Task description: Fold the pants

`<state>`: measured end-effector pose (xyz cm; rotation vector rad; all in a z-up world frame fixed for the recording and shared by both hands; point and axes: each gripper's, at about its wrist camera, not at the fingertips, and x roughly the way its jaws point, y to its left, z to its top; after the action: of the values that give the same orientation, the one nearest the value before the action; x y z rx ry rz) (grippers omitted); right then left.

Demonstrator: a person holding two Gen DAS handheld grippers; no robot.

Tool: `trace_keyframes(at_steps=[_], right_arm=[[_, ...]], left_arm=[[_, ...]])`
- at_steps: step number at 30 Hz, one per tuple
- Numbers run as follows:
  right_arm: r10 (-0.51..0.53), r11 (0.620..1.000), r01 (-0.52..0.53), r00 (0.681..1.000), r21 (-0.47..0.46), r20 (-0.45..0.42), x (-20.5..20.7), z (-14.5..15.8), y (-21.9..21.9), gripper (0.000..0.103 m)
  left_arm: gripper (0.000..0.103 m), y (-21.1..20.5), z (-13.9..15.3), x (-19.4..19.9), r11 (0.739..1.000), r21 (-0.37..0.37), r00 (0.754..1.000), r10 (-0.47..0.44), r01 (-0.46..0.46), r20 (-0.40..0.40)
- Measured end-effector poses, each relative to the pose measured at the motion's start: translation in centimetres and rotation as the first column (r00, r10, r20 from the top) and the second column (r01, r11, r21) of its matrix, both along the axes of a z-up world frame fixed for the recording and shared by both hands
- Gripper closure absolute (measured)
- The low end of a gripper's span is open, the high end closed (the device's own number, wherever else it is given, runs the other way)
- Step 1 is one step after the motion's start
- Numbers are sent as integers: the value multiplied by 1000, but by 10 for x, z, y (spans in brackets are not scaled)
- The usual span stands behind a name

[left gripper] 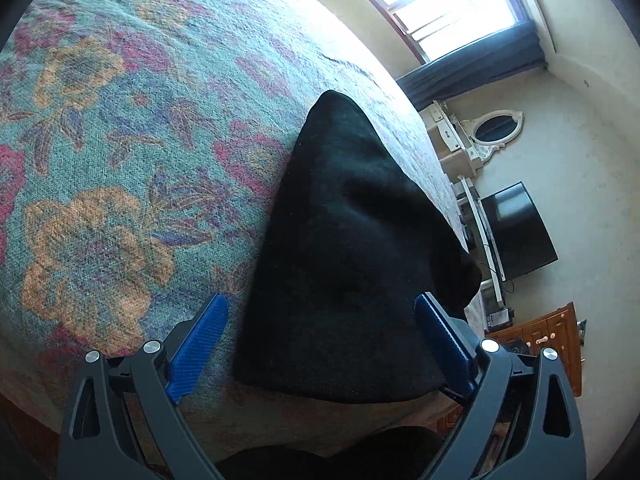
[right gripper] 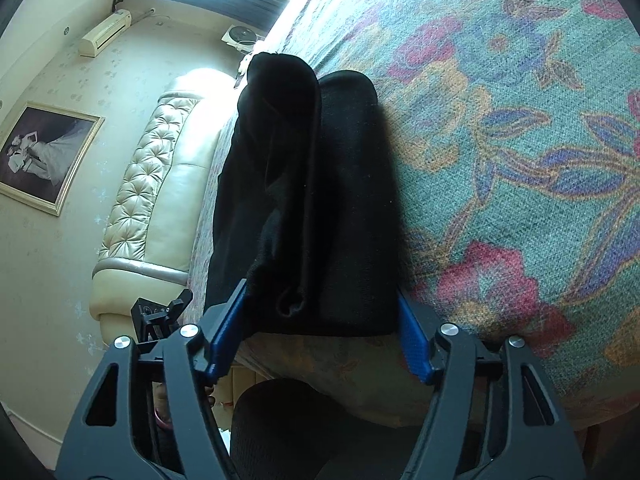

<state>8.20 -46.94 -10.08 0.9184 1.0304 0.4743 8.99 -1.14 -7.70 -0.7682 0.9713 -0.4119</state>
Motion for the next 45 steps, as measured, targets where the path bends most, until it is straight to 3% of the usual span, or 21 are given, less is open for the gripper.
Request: trace_keyframes(at_steps=[3,6,13,16,18,22,25,26,27,28,34,45], right_arm=[[-1,1000,1,1000,18,-1,-2,-4,-4,60],[2,1000,-2,1000,13,12,-3,-3,-4,66],[-1,999,1,1000,47,13,-1,-9,-9,67],[-3,999,3,1000,49,14,-2,-10,-9,67],[-4,999,3,1000,50,15,-3,-11,-10,67],[-3,998,2,1000,57,20,-4,-11,-10,67],[-4,998,3,1000,59,21,-6,-11,-12,67],[-4,998,2,1000,59,21,-6,-11,-12,67],[-3,998,2,1000,60,22,-6,-11,-13,67],[-4,998,2,1000,61,21,-7,-11,-13,67],[1,998,-3,1000,67,26,-9,-14,-20,67],[-4,997,1,1000,73,30,-14,-16,-22,68]], left_arm=[[10,9,-3,-1,1000,-17,1000,4,-4,-6],[10,16,-5,-6,999,-51,1000,9,-10,-11],[10,21,-16,-10,986,-166,999,-31,24,-39],[10,23,-24,-7,951,-310,994,-50,16,-101],[10,23,-27,-6,941,-337,990,-43,-6,-137],[10,33,-37,-7,921,-390,989,-64,8,-130],[13,28,-31,-9,948,-316,992,-78,42,-102],[22,22,-27,-9,968,-248,992,-73,45,-106],[45,17,-24,-9,988,-145,991,-70,54,-114],[48,14,-22,-9,993,-88,991,-83,74,-104],[57,18,-28,-10,991,-118,992,-74,62,-102],[60,4,-20,-7,995,-71,994,-76,70,-85]])
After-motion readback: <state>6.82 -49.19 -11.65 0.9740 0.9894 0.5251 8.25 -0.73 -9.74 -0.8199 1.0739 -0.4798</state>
